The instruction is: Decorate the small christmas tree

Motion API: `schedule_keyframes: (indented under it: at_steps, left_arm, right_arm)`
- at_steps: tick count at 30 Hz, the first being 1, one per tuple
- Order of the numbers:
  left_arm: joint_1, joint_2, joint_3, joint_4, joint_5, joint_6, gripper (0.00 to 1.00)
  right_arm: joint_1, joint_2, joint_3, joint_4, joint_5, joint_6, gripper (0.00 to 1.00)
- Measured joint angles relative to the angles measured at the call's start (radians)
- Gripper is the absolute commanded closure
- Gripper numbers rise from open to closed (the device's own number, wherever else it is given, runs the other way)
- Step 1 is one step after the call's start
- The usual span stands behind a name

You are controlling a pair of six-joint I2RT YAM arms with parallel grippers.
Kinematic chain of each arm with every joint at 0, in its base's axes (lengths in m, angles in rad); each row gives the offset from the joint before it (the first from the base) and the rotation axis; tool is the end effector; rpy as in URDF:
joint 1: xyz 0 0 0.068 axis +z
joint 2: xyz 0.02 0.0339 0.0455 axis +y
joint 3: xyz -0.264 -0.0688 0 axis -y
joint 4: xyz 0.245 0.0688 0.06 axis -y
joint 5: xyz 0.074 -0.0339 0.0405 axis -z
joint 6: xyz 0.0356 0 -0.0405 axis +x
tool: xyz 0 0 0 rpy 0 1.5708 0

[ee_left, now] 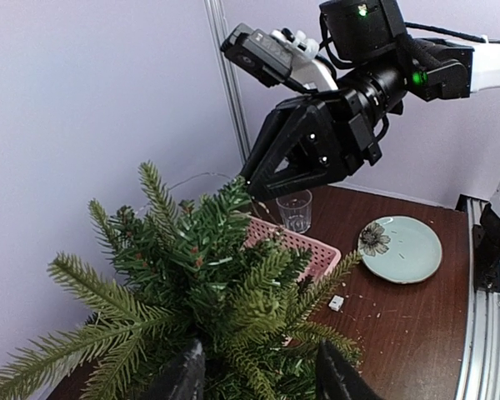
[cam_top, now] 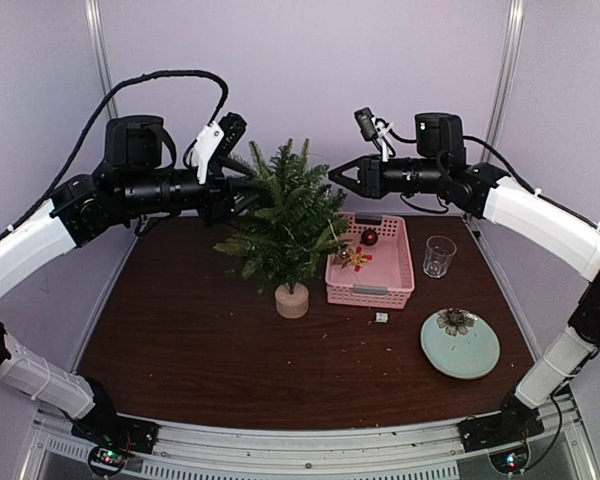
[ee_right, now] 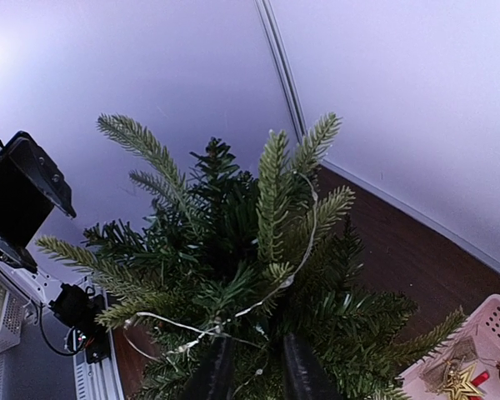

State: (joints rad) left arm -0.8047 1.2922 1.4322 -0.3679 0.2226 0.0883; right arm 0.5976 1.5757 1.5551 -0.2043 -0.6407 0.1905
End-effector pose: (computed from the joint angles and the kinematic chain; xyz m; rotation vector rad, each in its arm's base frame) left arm 0.1937 -0.2127 0.4364 0.9434 1.5915 -0.7063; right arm 0.2918 0.2243 0.4096 -0.8456 1.6979 1.1229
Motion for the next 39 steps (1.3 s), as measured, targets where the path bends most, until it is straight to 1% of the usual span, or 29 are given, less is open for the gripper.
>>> schedule_keyframes:
  at_steps: [6, 13, 23, 24, 25, 26, 27, 30, 35, 37, 39]
  left_arm:
    - [0.000, 0.000, -0.003, 0.002, -0.007, 0.004, 0.55]
    - [0.000, 0.000, -0.016, 0.008, -0.022, 0.004, 0.56]
    - [0.000, 0.000, -0.026, 0.012, -0.042, 0.004, 0.56]
    - [0.000, 0.000, -0.028, 0.013, -0.043, 0.004, 0.56]
    - [0.000, 0.000, -0.030, 0.015, -0.043, 0.004, 0.56]
    - [0.000, 0.000, -0.032, 0.016, -0.043, 0.003, 0.56]
    - [0.000, 0.000, -0.032, 0.016, -0.043, 0.004, 0.56]
    - [0.000, 0.000, -0.032, 0.022, -0.043, 0.003, 0.56]
    - [0.000, 0.003, -0.032, 0.029, -0.043, 0.003, 0.56]
    - [0.000, 0.006, -0.032, 0.029, -0.043, 0.003, 0.56]
    - [0.000, 0.008, -0.032, 0.030, -0.043, 0.003, 0.56]
  right_arm:
    - [0.000, 0.000, -0.023, -0.003, -0.015, -0.006, 1.00]
    - [-0.001, -0.003, -0.055, -0.018, -0.011, -0.010, 1.00]
    - [-0.002, -0.053, -0.106, -0.082, 0.039, -0.039, 1.00]
    - [-0.002, -0.056, -0.108, -0.087, 0.039, -0.041, 0.94]
    - [-0.002, -0.056, -0.109, -0.091, 0.039, -0.042, 0.81]
    - [-0.003, -0.056, -0.109, -0.092, 0.038, -0.045, 0.76]
    - [-0.003, -0.056, -0.108, -0.092, 0.037, -0.042, 0.74]
    - [-0.005, -0.055, -0.105, -0.084, 0.032, -0.035, 0.69]
    - [-0.005, -0.027, -0.056, -0.056, 0.022, -0.017, 0.67]
    - [-0.005, -0.012, -0.039, -0.043, 0.016, -0.007, 0.69]
    - [-0.005, 0.004, -0.027, -0.034, 0.011, -0.003, 0.73]
